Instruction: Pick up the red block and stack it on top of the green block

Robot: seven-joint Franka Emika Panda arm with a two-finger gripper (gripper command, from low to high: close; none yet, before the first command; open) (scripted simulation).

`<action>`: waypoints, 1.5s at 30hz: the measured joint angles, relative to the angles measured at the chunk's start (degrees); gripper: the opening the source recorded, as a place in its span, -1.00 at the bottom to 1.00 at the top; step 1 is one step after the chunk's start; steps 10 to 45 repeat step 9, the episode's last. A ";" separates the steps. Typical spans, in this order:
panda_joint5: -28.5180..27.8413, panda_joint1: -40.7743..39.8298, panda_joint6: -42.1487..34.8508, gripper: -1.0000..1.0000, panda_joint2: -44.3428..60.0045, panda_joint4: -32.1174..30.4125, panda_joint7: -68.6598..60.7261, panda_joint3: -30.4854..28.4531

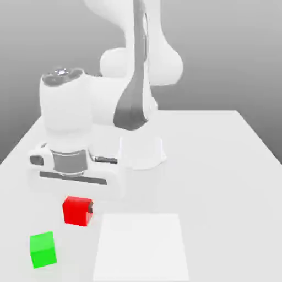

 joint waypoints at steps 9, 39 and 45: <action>4.17 -2.92 6.23 1.00 10.46 4.03 -1.68 0.69; 4.17 -2.92 6.23 1.00 10.46 4.03 -1.68 0.69; 4.17 -2.92 6.23 1.00 10.46 4.03 -1.68 0.69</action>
